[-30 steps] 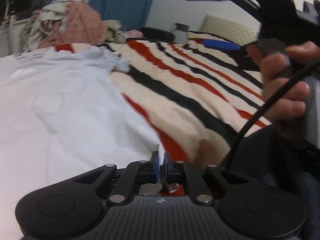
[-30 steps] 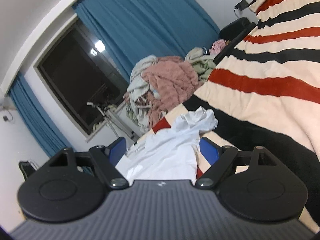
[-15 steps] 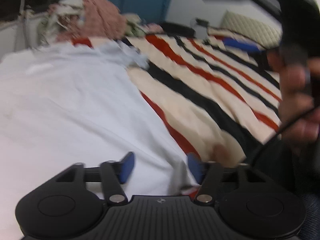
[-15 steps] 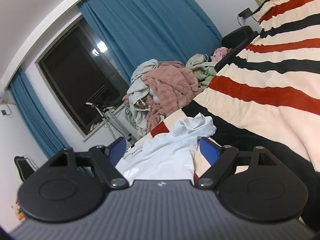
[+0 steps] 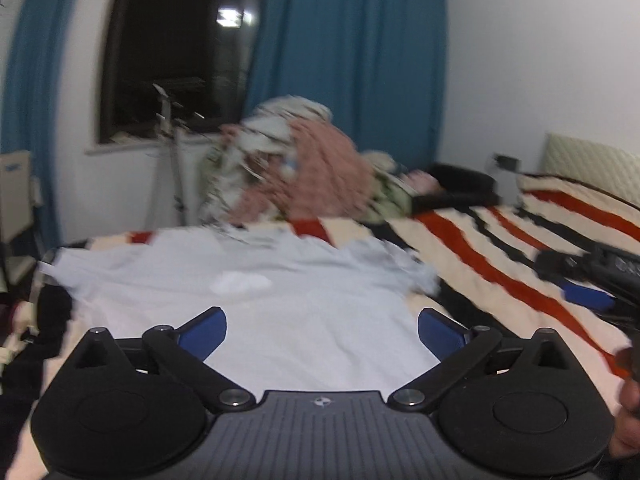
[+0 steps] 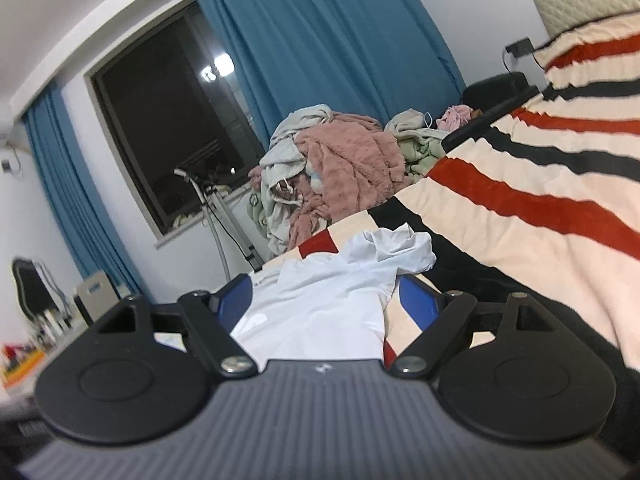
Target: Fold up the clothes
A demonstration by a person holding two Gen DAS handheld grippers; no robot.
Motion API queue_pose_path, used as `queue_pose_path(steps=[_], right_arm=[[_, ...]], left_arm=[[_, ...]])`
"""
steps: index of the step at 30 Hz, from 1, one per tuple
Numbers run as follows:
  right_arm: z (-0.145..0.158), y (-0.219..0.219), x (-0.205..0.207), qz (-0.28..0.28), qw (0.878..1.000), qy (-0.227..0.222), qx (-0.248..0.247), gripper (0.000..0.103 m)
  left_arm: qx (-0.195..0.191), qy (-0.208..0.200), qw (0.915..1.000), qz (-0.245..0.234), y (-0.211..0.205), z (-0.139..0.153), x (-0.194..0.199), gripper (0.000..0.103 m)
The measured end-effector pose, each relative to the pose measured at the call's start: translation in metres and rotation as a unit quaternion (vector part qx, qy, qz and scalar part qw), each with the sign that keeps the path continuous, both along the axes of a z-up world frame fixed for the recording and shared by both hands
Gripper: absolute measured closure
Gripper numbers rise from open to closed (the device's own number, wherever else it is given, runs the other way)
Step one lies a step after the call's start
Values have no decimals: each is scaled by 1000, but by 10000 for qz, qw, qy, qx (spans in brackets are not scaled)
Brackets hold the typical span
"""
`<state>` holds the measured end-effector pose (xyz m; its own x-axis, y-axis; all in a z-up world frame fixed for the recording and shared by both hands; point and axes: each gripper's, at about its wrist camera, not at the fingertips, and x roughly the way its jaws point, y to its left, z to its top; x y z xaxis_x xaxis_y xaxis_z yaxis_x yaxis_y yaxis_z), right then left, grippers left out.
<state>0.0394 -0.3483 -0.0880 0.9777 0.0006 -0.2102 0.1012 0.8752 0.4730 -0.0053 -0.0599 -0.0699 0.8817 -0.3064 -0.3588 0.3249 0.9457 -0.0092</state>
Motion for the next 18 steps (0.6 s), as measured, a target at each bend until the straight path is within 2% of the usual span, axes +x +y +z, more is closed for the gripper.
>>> queue_pose_path(steps=[3, 6, 8, 10, 12, 16, 17, 18], right_arm=[[-1, 9, 5, 29, 9997, 115, -208, 20], [-3, 11, 16, 156, 9995, 250, -66, 20], [-7, 4, 35, 230, 9983, 406, 351, 20], [-15, -13, 66, 136, 9910, 780, 1077, 20], [-24, -30, 97, 36, 9782, 1095, 1762, 20], [-55, -65, 169, -208, 9523, 1203, 2798, 20], [-64, -73, 187, -260, 9502, 1190, 2868, 21], [-73, -77, 203, -295, 9576, 1134, 2634, 21]], left_arm=[[-123, 67, 9996, 250, 19, -4, 5, 0], [-150, 224, 9991, 315, 33, -7, 9, 0], [-109, 257, 9990, 342, 36, -12, 10, 0], [-68, 290, 9989, 370, 39, -17, 11, 0], [-28, 323, 9987, 397, 42, -22, 12, 0], [-69, 434, 9979, 465, 47, -35, 14, 0], [-127, 501, 9975, 486, 48, -39, 17, 0], [-184, 568, 9969, 506, 48, -42, 20, 0]])
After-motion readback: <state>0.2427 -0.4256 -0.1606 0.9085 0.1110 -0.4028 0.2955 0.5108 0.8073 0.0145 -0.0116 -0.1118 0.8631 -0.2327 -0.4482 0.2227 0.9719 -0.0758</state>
